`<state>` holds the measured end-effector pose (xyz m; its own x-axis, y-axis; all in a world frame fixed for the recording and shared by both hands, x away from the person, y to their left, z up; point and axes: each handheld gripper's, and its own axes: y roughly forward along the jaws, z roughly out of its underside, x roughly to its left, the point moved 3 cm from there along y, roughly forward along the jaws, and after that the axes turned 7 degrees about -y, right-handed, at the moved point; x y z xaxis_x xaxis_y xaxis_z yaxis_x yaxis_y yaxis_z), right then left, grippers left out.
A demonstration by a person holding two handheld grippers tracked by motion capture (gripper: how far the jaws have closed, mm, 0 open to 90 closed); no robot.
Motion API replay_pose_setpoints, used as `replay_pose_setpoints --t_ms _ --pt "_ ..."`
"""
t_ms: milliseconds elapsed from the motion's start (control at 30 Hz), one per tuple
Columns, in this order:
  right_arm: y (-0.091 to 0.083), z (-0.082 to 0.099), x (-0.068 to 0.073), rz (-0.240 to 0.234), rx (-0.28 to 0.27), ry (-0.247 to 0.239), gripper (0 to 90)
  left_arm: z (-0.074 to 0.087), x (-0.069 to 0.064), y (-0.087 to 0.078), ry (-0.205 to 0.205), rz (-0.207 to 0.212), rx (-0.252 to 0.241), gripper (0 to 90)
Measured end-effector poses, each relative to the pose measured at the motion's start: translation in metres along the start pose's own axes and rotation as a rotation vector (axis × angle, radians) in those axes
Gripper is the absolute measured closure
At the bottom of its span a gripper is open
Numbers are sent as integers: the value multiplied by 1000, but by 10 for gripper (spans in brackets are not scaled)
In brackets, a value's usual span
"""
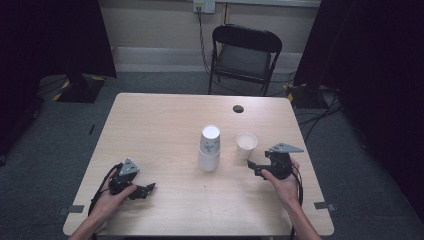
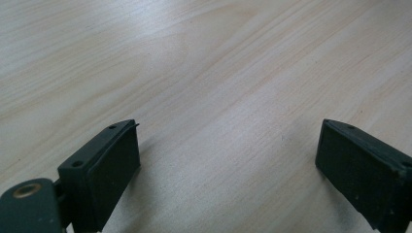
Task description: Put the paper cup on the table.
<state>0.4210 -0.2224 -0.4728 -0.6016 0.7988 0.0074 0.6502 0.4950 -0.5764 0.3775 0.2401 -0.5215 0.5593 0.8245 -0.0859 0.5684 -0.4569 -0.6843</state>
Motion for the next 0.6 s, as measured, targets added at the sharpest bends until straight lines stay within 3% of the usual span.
replay_pose_setpoints --t_ms 67,200,400,467,600 --pt "-2 9 11 -51 24 -3 176 0 0 0 0 -2 0 83" --pt "-2 19 27 -86 48 -16 171 1 -1 -1 -12 -8 -4 83" --pt "3 23 45 -102 71 -31 166 1 -2 -1 -18 -14 -2 83" --pt "11 26 53 -108 109 -48 148 2 -3 -1 -30 -19 -6 83" --pt "21 31 67 -65 159 -96 145 2 -5 -1 -32 -24 -2 79"
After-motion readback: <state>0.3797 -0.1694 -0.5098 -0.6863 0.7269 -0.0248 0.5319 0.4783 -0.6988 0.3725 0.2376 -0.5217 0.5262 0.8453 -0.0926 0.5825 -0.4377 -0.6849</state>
